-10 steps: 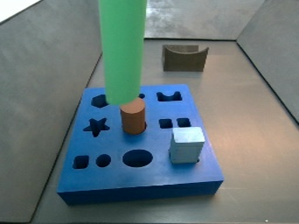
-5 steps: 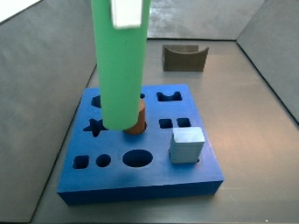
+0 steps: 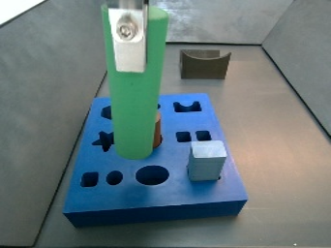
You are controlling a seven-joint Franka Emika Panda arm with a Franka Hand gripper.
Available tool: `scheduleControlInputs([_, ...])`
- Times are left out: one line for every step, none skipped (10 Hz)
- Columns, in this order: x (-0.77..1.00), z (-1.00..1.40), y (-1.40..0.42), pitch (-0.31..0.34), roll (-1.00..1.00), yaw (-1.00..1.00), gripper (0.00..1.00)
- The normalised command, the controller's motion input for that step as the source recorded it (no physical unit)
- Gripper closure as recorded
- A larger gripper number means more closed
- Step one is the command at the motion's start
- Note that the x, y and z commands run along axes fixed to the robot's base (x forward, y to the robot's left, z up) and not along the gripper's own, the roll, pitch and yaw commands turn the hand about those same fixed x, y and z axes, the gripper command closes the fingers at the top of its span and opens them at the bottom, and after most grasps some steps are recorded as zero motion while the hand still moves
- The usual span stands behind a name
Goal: Pick up the oval object. Move up. Place the oval object on the fixture. Regrasp the oval object. Move to above the board. Insert the oval object.
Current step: Insert the oval object.
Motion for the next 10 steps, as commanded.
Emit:
scheduleControlInputs([0.56,-0.13,0.00,0.000,-0.09,-0.59,1.00])
scheduleControlInputs([0.00,0.00,0.00,0.000,0.00,-0.08,1.00])
scheduleControlInputs([0.00,-0.09,0.00,-0.050,-0.02,0.00,1.00])
scheduleControlInputs([0.23,-0.25,0.00,-0.084,-0.05,0.05,1.00])
scheduleControlInputs([0.18,-0.34,0.00,-0.046,-0.02,0.07,1.00])
scheduleControlInputs([0.14,-0.32,0.00,-0.020,-0.02,0.07,1.00])
scheduleControlInputs([0.14,-0.29,0.00,-0.026,-0.02,0.05,1.00])
scheduleControlInputs([0.00,-0.37,0.00,0.000,-0.01,0.03,1.00])
scheduleControlInputs([-0.14,-0.47,0.01,0.000,0.00,0.05,1.00])
scheduleControlInputs([-0.12,-0.47,0.00,0.000,0.00,0.03,1.00])
